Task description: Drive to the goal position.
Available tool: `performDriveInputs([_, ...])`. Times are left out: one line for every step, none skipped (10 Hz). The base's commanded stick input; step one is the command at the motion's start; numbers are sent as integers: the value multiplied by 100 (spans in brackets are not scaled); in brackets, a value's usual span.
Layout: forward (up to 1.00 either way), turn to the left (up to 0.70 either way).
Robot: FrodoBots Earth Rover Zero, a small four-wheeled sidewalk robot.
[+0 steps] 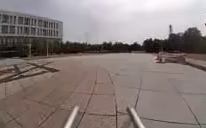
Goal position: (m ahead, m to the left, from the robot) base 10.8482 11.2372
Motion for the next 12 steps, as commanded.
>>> performDriveInputs([69,0])
performDriveInputs([69,0])
performDriveInputs([69,0])
performDriveInputs([69,0])
performDriveInputs([69,0])
performDriveInputs([69,0])
performDriveInputs([69,0])
performDriveInputs([69,0])
performDriveInputs([69,0])
performDriveInputs([69,0])
performDriveInputs([69,0])
performDriveInputs([69,0])
